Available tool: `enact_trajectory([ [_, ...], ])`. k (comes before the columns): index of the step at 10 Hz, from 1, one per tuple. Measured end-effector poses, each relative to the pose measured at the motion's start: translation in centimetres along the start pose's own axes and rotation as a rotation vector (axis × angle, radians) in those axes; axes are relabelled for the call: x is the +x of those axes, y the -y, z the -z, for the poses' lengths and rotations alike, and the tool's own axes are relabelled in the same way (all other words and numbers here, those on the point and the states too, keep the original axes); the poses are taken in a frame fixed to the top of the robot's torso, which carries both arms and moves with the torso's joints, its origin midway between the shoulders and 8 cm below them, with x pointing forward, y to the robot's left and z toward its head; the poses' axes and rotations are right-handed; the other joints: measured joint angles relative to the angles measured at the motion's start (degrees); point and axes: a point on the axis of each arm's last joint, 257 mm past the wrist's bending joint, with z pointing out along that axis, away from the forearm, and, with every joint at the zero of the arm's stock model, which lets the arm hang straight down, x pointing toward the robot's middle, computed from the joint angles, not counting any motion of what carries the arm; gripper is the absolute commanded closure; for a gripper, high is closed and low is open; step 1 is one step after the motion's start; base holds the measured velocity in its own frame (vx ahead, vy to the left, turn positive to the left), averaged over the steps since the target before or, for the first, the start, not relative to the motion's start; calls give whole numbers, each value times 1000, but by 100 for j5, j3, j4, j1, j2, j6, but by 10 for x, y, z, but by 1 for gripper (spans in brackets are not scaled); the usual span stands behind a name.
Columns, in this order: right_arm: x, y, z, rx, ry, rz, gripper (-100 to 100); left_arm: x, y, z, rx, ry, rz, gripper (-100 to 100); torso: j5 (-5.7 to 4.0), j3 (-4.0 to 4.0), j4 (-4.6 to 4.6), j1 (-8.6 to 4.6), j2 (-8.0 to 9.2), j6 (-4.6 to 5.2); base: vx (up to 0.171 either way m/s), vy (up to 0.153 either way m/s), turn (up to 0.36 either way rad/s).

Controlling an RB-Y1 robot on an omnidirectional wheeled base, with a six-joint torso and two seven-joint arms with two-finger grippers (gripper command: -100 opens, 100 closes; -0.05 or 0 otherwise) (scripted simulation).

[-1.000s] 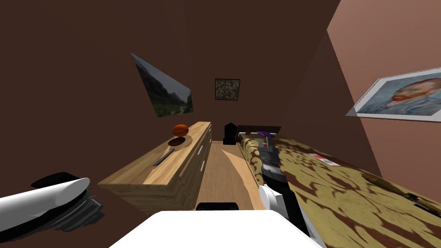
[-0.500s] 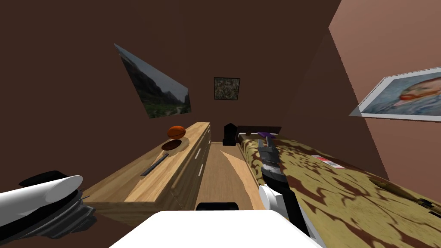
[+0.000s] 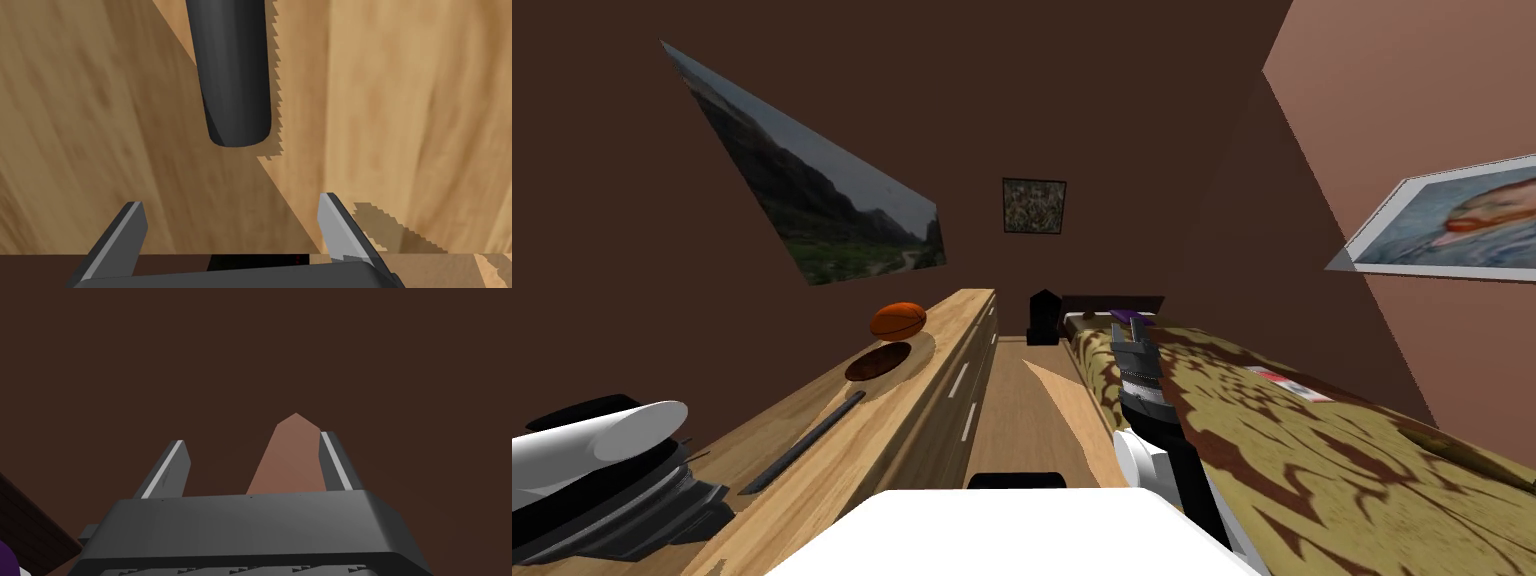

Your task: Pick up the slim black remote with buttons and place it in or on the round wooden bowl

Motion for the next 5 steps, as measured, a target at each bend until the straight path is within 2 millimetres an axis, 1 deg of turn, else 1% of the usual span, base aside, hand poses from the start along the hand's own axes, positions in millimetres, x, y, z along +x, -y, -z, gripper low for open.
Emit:
enact_trajectory([
  [2,0,0,0,0,0,0,0,0,-6,0,-35,1,20,-100,-3,9,3,-19,16,-2,214,18,-47],
  [3,0,0,0,0,0,0,0,0,-9,-1,-49,1,27,-100,-3,15,5,-20,26,-2,89,13,-12],
  [4,0,0,0,0,0,0,0,0,-10,-1,-51,2,27,0,-4,34,12,-24,62,-5,18,3,0],
  [5,0,0,0,0,0,0,0,0,-10,-1,-51,2,27,-100,-5,52,20,-28,91,-6,6,2,7],
])
